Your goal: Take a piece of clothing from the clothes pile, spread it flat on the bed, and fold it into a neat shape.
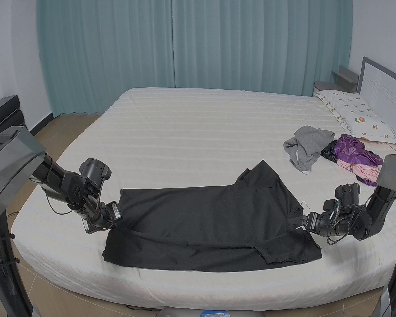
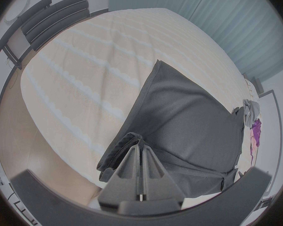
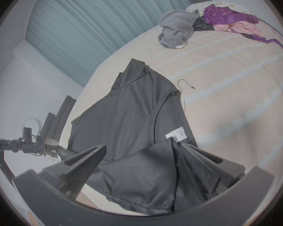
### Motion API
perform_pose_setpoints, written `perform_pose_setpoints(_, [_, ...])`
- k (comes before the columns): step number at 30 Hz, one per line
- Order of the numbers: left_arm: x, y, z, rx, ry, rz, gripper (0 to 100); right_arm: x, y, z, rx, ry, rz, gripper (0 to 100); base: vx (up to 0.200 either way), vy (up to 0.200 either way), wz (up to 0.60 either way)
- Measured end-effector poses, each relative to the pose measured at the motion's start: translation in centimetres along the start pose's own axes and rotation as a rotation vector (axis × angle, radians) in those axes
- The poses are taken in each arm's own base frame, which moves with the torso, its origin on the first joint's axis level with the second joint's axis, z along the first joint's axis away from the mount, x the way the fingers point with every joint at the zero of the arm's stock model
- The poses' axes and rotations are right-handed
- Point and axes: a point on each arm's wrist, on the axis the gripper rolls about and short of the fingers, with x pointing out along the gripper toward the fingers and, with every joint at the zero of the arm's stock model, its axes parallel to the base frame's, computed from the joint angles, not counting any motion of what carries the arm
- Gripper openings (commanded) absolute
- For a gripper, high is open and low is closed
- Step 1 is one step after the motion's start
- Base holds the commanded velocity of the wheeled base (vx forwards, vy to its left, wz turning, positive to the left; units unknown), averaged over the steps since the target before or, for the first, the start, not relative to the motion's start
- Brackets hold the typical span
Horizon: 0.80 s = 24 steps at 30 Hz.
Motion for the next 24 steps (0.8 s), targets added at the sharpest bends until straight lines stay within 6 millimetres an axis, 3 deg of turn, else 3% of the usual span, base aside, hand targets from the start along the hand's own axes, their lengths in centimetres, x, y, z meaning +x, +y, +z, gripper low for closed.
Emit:
perform_pose_setpoints(14, [-0.7,0.0,-0.1,-0.003,-0.007,-0.006,0,3.5,-1.1,0.0,-0.108,0.037,0.026,100,0.0,0.0,0.0])
perform_pose_setpoints(24, [-0.8,0.1,-0.2,-0.002,-0.006,-0.006,0,3.6,-2.4,0.2,-0.121,0.029,0.009,100,0.0,0.0,0.0])
